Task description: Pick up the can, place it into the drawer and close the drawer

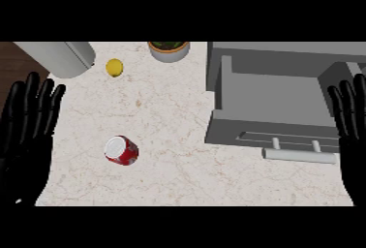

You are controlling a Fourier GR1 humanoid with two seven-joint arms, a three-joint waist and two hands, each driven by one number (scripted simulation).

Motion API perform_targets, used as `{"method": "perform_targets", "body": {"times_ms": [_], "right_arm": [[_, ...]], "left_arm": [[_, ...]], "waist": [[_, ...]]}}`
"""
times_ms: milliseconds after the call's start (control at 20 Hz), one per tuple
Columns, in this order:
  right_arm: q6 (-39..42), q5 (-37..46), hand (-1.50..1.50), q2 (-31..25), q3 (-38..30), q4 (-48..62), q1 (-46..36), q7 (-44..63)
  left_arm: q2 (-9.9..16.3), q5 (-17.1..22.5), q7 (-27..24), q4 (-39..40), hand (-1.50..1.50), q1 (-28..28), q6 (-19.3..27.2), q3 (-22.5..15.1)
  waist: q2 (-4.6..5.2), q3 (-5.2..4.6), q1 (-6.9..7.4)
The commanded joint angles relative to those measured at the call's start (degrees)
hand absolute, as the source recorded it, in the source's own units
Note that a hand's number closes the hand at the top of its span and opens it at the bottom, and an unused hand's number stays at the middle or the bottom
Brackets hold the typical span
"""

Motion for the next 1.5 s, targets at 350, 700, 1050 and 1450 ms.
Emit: {"method": "perform_targets", "body": {"times_ms": [350, 700, 1050, 1450], "right_arm": [[-2.5, 1.1, -1.50, 1.1, -0.9, 4.5, 3.8, 10.4], [0.5, -2.7, -1.50, 0.2, -3.9, 2.2, 10.0, 8.5], [2.6, -2.1, -1.50, 1.7, -2.7, -0.8, 15.1, 7.1], [4.3, -3.5, -1.50, 0.7, -6.1, -2.3, 14.8, 8.2]], "left_arm": [[-1.1, -5.1, 10.7, 0.7, -1.50, 10.4, 0.0, -8.8], [-2.2, -9.5, 23.7, -8.2, -1.50, 9.8, 2.7, -12.9], [-2.4, -7.7, 23.9, -11.7, -1.50, 15.5, 2.6, -11.8], [-2.2, -6.2, 24.8, -10.0, -1.50, 14.4, 2.3, -7.5]], "waist": [[-1.15, -0.13, -3.82], [-1.54, -0.17, -4.34], [-1.56, -0.22, -4.12], [-1.55, -0.23, -4.16]]}}
